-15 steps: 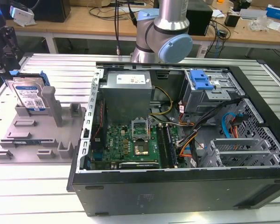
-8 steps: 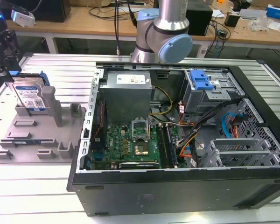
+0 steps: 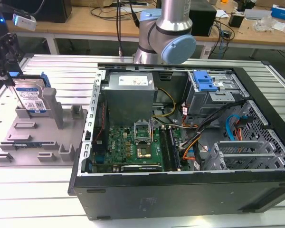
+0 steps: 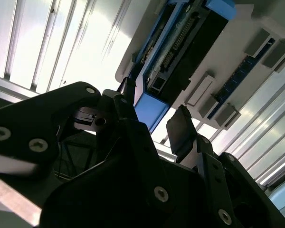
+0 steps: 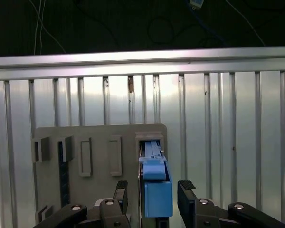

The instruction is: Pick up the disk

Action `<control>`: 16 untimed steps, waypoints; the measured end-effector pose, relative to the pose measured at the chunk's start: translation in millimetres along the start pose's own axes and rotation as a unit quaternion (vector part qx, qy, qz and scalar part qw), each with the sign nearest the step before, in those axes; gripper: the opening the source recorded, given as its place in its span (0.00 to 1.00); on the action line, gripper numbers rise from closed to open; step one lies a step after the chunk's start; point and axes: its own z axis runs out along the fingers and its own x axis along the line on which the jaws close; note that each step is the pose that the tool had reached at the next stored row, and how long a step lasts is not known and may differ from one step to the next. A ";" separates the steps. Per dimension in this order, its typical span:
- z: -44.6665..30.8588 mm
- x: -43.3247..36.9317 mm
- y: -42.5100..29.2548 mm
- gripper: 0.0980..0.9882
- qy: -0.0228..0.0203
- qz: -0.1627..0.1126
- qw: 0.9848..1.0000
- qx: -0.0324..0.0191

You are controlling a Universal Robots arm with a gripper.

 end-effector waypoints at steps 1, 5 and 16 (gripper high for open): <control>0.8 0.0 0.0 0.50 0.000 0.000 1.000 0.000; 4.8 -0.1 0.1 0.50 0.000 0.000 1.000 0.000; 13.1 -0.4 0.2 0.50 0.000 0.000 1.000 0.000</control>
